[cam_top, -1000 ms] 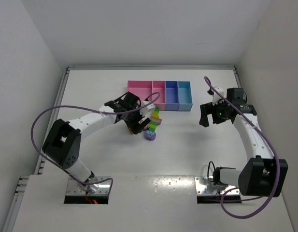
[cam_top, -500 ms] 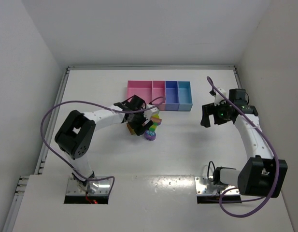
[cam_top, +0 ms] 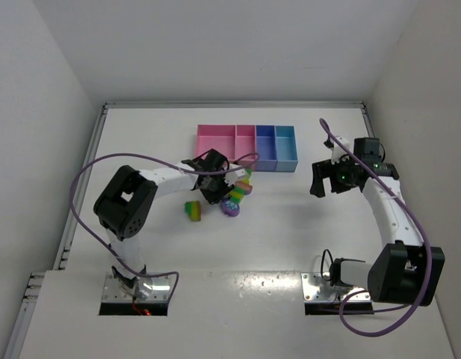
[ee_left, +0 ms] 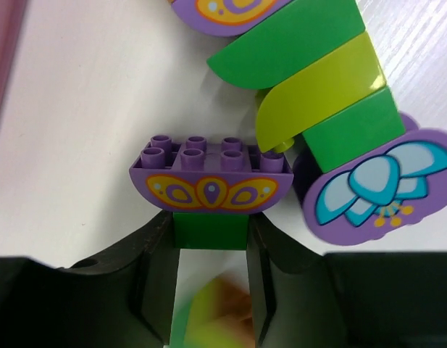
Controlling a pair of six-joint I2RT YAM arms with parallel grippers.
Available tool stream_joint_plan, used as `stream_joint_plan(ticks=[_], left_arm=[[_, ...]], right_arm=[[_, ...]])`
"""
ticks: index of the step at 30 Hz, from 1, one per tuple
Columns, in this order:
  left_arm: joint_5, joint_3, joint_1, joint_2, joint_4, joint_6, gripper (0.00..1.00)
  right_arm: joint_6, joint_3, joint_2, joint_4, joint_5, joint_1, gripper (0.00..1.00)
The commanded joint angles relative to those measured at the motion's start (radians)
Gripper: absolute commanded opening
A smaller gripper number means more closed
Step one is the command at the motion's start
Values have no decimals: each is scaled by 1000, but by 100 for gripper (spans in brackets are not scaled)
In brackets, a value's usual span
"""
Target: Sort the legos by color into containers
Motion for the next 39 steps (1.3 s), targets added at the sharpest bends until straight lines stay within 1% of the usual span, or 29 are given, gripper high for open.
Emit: stream_joint_plan(ticks=[1, 2, 4, 8, 11, 12, 13, 14, 16, 19, 21, 22, 23, 26, 29, 32, 35, 39], left_arm=[[4, 19, -7, -9, 26, 4, 33], [4, 19, -7, -22, 26, 4, 21], [23, -28, -7, -78, 54, -30, 9], [42, -100, -7, -178, 68, -79, 9], [65, -146, -7, -238, 77, -114, 9], [78, -156, -7, -282, 77, -123, 5], [78, -156, 2, -305, 77, -148, 5], [88, -171, 11, -330, 77, -157, 3], [89, -194, 11, -402, 68, -157, 1], [102, -222, 11, -499, 58, -148, 0], [102, -222, 0, -549, 58, -148, 0], [133, -222, 0, -562, 58, -134, 0], [157, -222, 0, -571, 58, -122, 0], [223, -222, 0, -585, 58, -113, 0], [233, -213, -9, -585, 58, -113, 0], [245, -191, -9, -585, 68, -122, 0], [245, -165, -18, -576, 68, -131, 0], [245, -130, -18, -566, 77, -131, 0]], right_arm=[[-10, -10, -4, 16, -15, -5, 99], [-10, -10, -4, 16, -26, -5, 99], [-10, -10, -4, 16, -47, -5, 99], [-1, -10, -4, 5, -104, 4, 99], [-1, -1, 6, -16, -187, 14, 99], [9, 13, 6, -31, -245, 14, 99], [22, 28, 15, -32, -272, 14, 99], [42, 44, 31, -42, -330, 27, 99], [65, 60, 58, -42, -392, 48, 99], [158, 117, 112, -10, -548, 93, 99], [265, 139, 144, 50, -604, 129, 99], [305, 157, 175, 79, -645, 157, 99], [382, 166, 190, 137, -658, 171, 99], [479, 212, 253, 200, -681, 240, 99], [502, 268, 301, 232, -670, 307, 93], [525, 312, 364, 244, -670, 359, 92], [536, 324, 416, 254, -661, 392, 92], [536, 334, 466, 286, -652, 433, 89]])
